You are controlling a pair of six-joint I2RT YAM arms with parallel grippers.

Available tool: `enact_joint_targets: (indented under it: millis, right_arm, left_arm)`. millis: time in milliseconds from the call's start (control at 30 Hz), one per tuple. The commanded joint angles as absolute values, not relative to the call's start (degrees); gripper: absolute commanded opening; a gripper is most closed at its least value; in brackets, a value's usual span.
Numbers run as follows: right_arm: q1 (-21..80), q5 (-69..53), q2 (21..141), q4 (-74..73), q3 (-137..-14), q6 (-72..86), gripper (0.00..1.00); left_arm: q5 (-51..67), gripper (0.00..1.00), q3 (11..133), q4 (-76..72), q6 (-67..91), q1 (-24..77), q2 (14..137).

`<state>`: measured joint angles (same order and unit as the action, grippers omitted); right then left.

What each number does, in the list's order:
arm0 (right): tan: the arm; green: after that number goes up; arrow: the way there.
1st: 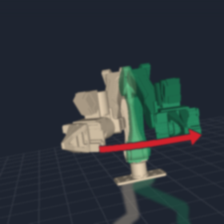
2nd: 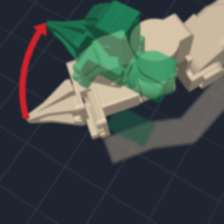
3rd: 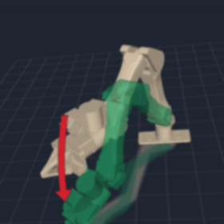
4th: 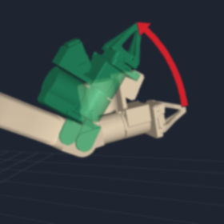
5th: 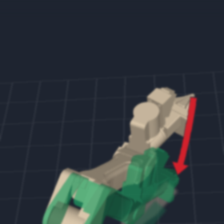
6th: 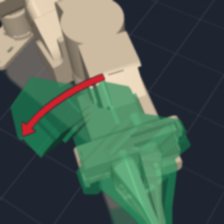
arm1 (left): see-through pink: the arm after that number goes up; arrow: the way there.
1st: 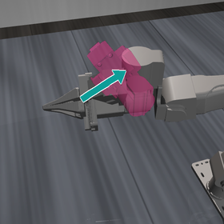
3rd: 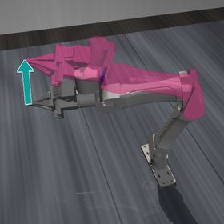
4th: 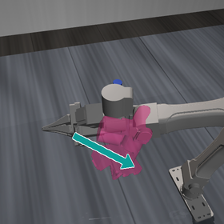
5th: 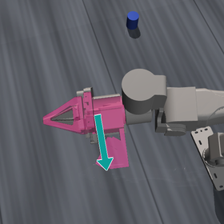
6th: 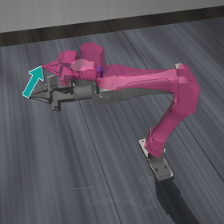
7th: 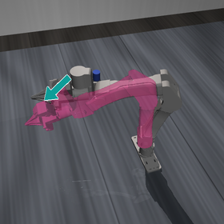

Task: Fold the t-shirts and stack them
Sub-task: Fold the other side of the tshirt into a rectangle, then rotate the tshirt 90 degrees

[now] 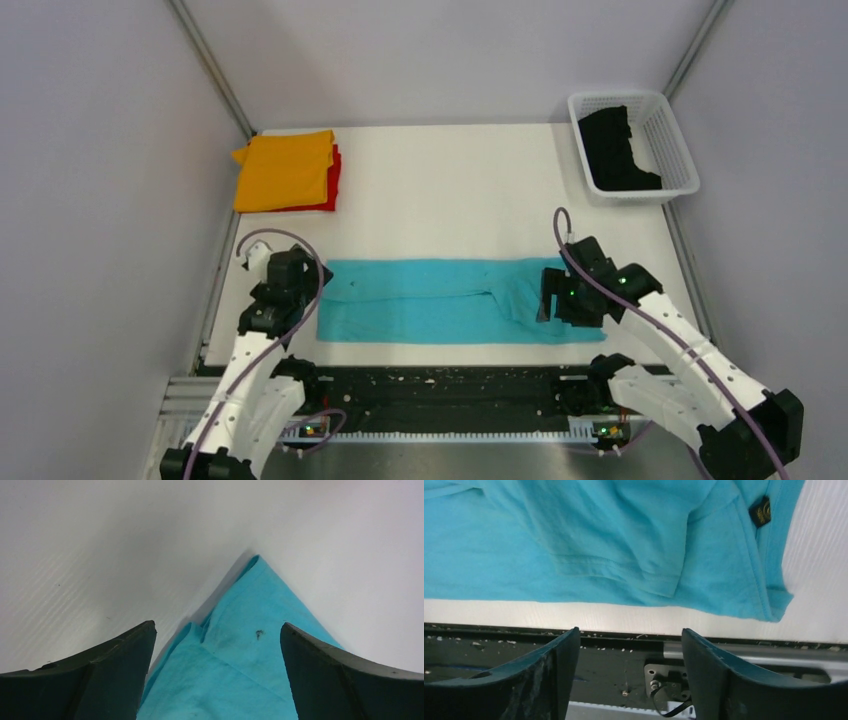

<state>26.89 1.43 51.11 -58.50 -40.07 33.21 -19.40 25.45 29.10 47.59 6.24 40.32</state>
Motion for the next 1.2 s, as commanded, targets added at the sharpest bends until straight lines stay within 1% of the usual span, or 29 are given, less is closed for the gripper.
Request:
enact_joint_targets:
  millis: [0,33,67,100,167,267,333,467,600,700,800,967,1100,1167]
  right_arm:
    - [27.39,2.91,50.92,-55.96,-45.52,31.67,0.84]
    - [27.4,3.11,51.37,-54.16,-45.68,32.13,0.92]
    - [27.28,3.05,51.84,-52.03,-45.47,32.66,0.97]
    - [27.25,2.91,52.31,-49.47,-45.14,33.36,0.99]
    - [27.25,2.5,53.06,-43.83,-43.97,35.27,0.99]
    - [26.59,2.08,54.76,-34.3,-41.33,38.96,0.99]
    - [25.89,1.45,56.96,-30.29,-39.66,40.99,0.99]
    - [22.66,1.48,62.44,-28.94,-36.46,42.6,0.99]
    - [18.97,0.68,65.87,-23.82,-32.06,43.28,0.99]
    - [18.1,1.65,69.64,-19.08,-31.66,43.02,0.99]
    - [16.72,3.58,75.29,-15.08,-34.1,42.03,0.99]
    - [13.74,1.36,87.34,-11.17,-44.66,38.92,0.99]
    - [13.63,0.31,99.5,-10.51,-55.19,36.72,0.99]
    - [13.66,-1.78,105.0,-10.18,-60.65,36.54,0.99]
  left_arm:
    - [-14.61,0.99,29.25,26.42,48.85,6.15,38.77]
    - [-10.66,0.99,29.22,23.69,48.24,6.15,39.53]
    - [-6.47,0.99,29.26,20.68,47.87,6.2,40.8]
    - [-2.39,0.99,29.2,17.87,47.48,6.28,42.18]
    - [4.08,0.99,29.25,13.01,47.23,7.19,46.42]
    - [7.48,0.99,30.55,9.83,46.56,9.96,53.69]
    - [7.44,0.99,31.97,10.4,45.43,11.62,58.83]
    - [6.25,0.99,32.36,11.07,44.68,12.83,65.12]
    - [5.25,0.99,31.27,11.7,44.09,12.83,67.78]
    - [5.67,0.99,29.82,11.59,44.49,13.04,68.54]
    - [5.23,0.99,27.55,11.81,46.31,14.28,67.5]
    - [2.26,0.99,24.29,13.61,51.83,17.31,63.82]
    - [0.58,0.99,22.8,14.39,60.22,24.13,61.31]
    - [-2.69,0.99,22.74,15.16,65.72,28.56,59.53]
